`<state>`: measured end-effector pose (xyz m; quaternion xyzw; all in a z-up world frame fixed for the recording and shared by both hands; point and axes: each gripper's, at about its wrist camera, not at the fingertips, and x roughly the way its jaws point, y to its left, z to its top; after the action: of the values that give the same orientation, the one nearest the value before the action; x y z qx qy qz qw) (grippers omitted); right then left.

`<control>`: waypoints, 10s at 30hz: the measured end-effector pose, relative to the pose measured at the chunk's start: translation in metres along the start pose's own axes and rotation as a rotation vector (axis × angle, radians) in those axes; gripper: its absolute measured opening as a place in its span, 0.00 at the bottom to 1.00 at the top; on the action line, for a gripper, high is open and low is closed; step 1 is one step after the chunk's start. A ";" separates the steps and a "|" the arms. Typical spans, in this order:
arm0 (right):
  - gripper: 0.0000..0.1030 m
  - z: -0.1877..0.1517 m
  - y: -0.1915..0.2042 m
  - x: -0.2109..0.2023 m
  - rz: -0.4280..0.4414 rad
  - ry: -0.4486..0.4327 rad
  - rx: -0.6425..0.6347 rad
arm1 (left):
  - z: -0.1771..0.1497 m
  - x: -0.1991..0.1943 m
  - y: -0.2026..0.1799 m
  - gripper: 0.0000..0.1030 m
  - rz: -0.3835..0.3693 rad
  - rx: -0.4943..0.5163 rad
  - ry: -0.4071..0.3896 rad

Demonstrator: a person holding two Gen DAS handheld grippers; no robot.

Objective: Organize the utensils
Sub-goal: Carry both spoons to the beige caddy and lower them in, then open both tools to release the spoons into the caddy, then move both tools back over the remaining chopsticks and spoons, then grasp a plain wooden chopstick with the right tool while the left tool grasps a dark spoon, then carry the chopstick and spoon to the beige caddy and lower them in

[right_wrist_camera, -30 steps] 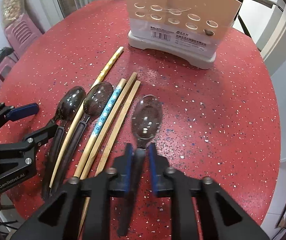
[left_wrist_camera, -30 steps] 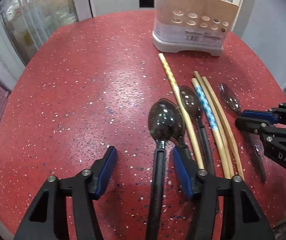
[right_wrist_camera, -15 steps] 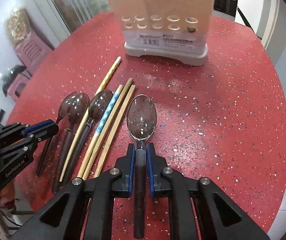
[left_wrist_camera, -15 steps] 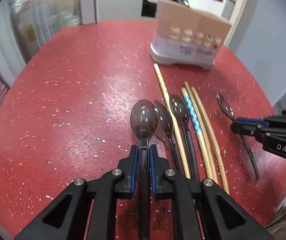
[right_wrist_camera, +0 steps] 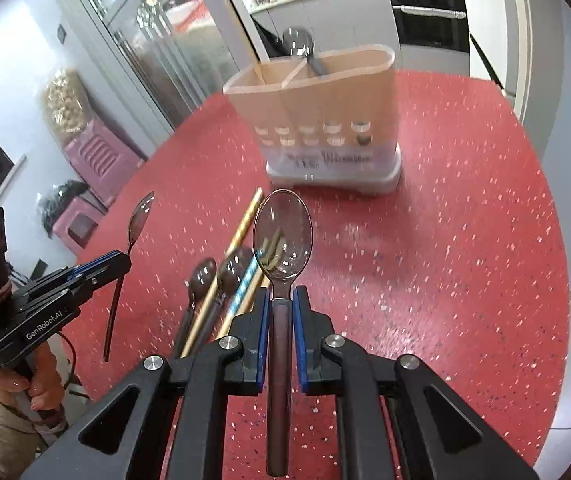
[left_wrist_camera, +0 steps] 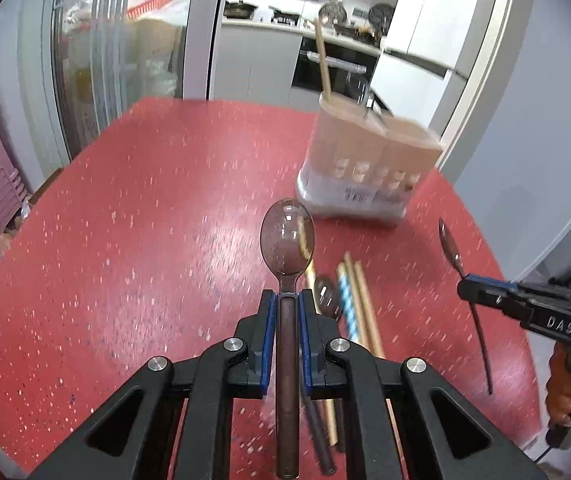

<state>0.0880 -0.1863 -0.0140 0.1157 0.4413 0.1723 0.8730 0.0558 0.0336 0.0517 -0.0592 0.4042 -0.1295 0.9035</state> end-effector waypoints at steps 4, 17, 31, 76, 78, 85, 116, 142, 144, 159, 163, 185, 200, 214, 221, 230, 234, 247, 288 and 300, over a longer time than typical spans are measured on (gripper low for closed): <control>0.12 0.015 0.000 -0.010 0.012 -0.047 0.013 | 0.027 0.000 -0.005 0.35 -0.022 -0.010 -0.060; 0.12 0.084 -0.012 -0.038 -0.013 -0.191 0.004 | 0.115 0.013 -0.034 0.35 -0.082 -0.019 -0.212; 0.12 0.178 -0.016 -0.024 -0.030 -0.371 -0.022 | 0.186 0.064 -0.039 0.35 -0.073 -0.073 -0.350; 0.16 0.158 -0.028 0.057 -0.154 -0.339 -0.216 | 0.143 0.125 -0.059 0.35 0.072 0.086 -0.362; 0.16 0.158 -0.027 0.058 -0.152 -0.336 -0.218 | 0.143 0.129 -0.056 0.35 0.067 0.077 -0.342; 0.32 0.160 -0.030 0.053 -0.131 -0.319 -0.194 | 0.141 0.131 -0.047 0.35 0.048 0.045 -0.307; 0.42 0.207 -0.014 0.055 0.040 -0.219 -0.098 | 0.124 0.106 -0.007 0.79 0.053 -0.017 -0.224; 0.50 0.086 -0.010 0.015 -0.016 -0.094 0.008 | 0.021 0.092 0.037 1.00 0.186 0.005 0.046; 0.50 0.068 -0.013 0.023 -0.018 -0.048 0.034 | 0.009 0.091 0.039 1.00 0.182 -0.010 0.073; 0.50 -0.001 -0.006 0.078 -0.069 0.185 0.141 | -0.043 0.086 0.043 1.00 0.193 -0.018 0.190; 0.50 0.001 0.009 0.087 -0.103 0.194 0.105 | -0.047 0.091 0.039 1.00 0.200 0.000 0.218; 0.46 -0.012 0.060 0.107 -0.257 0.240 -0.095 | -0.049 0.093 0.037 1.00 0.223 0.046 0.209; 0.45 -0.007 0.031 0.099 -0.271 0.300 -0.120 | -0.044 0.092 0.024 1.00 0.194 0.071 0.268; 0.45 -0.006 0.042 0.104 -0.285 0.311 -0.144 | -0.047 0.095 0.006 1.00 0.208 0.088 0.323; 0.43 -0.008 0.041 0.104 -0.304 0.320 -0.164 | -0.042 0.097 -0.007 1.00 0.173 0.100 0.342; 0.08 -0.014 0.043 0.097 -0.255 0.307 -0.171 | -0.039 0.086 -0.039 0.36 0.101 0.192 0.329; 0.06 -0.021 0.033 0.088 -0.187 0.270 -0.136 | -0.044 0.074 -0.036 0.36 0.067 0.133 0.274; 0.06 -0.018 0.010 0.009 0.035 0.020 -0.065 | -0.020 0.012 -0.022 0.36 0.011 0.009 0.027; 0.06 0.015 -0.022 -0.016 0.163 -0.112 0.058 | -0.009 0.135 0.023 0.90 0.328 -0.139 0.292; 0.06 0.017 -0.018 -0.016 0.161 -0.119 0.043 | -0.002 0.160 0.000 0.35 0.203 -0.010 0.317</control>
<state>0.0965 -0.2096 0.0015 0.1794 0.3815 0.2250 0.8784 0.1565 -0.0117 -0.0642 -0.0015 0.5462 -0.0432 0.8366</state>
